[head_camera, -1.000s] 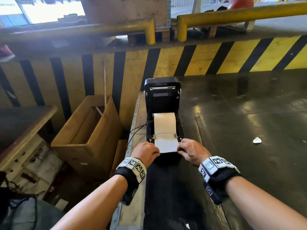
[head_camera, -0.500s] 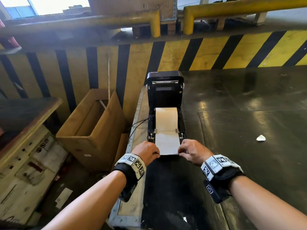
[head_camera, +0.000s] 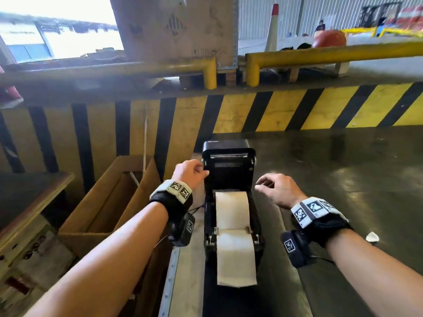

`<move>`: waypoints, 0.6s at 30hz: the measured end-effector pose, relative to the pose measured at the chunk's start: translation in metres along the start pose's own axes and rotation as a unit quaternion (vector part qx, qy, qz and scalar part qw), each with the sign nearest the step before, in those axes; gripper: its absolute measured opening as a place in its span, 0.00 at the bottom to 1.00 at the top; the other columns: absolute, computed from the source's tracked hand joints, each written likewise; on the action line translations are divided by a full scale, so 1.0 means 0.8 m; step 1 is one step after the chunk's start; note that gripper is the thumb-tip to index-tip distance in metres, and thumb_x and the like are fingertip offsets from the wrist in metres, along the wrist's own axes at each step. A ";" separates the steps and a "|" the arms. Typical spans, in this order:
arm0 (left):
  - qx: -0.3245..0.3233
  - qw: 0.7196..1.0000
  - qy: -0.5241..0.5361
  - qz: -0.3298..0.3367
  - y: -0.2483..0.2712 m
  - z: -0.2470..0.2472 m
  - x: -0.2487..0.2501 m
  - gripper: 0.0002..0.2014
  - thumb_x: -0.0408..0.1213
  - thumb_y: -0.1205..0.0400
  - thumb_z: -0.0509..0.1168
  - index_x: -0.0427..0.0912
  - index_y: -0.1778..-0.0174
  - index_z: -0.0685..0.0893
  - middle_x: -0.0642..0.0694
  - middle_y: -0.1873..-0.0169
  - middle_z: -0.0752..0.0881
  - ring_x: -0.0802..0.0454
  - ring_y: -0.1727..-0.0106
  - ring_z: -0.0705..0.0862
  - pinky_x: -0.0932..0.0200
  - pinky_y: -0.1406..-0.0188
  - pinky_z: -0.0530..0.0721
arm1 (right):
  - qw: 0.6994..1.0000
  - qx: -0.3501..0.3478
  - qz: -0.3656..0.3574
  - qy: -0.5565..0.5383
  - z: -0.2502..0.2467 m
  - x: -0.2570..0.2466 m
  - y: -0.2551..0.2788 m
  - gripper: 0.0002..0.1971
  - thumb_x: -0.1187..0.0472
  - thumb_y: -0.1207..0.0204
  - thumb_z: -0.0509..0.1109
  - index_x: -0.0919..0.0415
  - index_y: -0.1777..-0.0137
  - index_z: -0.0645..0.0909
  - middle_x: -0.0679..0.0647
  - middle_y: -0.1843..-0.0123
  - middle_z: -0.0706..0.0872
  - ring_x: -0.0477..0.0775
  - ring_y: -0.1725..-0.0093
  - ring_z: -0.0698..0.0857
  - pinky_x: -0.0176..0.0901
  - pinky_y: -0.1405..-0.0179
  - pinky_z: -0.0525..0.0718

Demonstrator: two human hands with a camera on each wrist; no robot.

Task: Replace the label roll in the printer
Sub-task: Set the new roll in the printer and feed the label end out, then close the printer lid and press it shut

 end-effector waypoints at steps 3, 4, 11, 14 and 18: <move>0.007 0.999 0.005 -0.051 -0.057 -0.011 0.001 0.22 0.46 0.24 0.70 0.36 0.38 0.81 0.40 0.45 0.88 0.43 0.39 0.83 0.54 0.37 0.78 | 0.998 0.050 0.035 -0.024 -0.031 0.001 -0.051 0.10 0.52 0.28 0.71 0.56 0.52 0.86 0.51 0.57 0.88 0.55 0.50 0.86 0.41 0.51 0.78; 0.007 0.998 0.005 -0.068 -0.073 -0.012 0.000 0.24 0.48 0.23 0.69 0.37 0.36 0.80 0.40 0.42 0.87 0.42 0.37 0.82 0.54 0.35 0.77 | 0.996 0.062 0.046 -0.038 -0.038 0.002 -0.068 0.10 0.52 0.28 0.71 0.56 0.52 0.86 0.51 0.58 0.86 0.56 0.50 0.85 0.41 0.52 0.78; -0.030 0.991 0.019 -0.130 -0.147 0.028 -0.016 0.26 0.52 0.21 0.64 0.37 0.33 0.78 0.40 0.38 0.85 0.41 0.36 0.82 0.52 0.35 0.78 | 0.993 0.039 0.083 -0.079 -0.025 0.015 -0.168 0.23 0.47 0.24 0.65 0.60 0.33 0.77 0.58 0.38 0.85 0.60 0.36 0.81 0.44 0.38 0.75; -0.038 0.989 0.041 -0.140 -0.157 0.049 -0.024 0.25 0.53 0.22 0.64 0.39 0.35 0.79 0.40 0.39 0.86 0.42 0.38 0.83 0.50 0.36 0.80 | 0.990 0.020 0.096 -0.101 -0.006 0.025 -0.198 0.28 0.44 0.23 0.62 0.59 0.27 0.71 0.59 0.28 0.79 0.60 0.29 0.77 0.46 0.31 0.71; -0.027 0.987 0.067 -0.146 -0.152 0.057 -0.029 0.23 0.54 0.21 0.63 0.42 0.36 0.79 0.42 0.40 0.86 0.44 0.40 0.84 0.50 0.37 0.81 | 0.983 0.003 0.104 -0.152 0.018 0.031 -0.207 0.28 0.45 0.22 0.61 0.59 0.26 0.70 0.60 0.27 0.77 0.61 0.28 0.74 0.46 0.31 0.69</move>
Point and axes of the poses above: each hand's wrist, its own y-axis away from the middle knuckle, its own z-axis out of the palm, x = y × z, the point moved 8 cm from there along -y, towards the middle knuckle
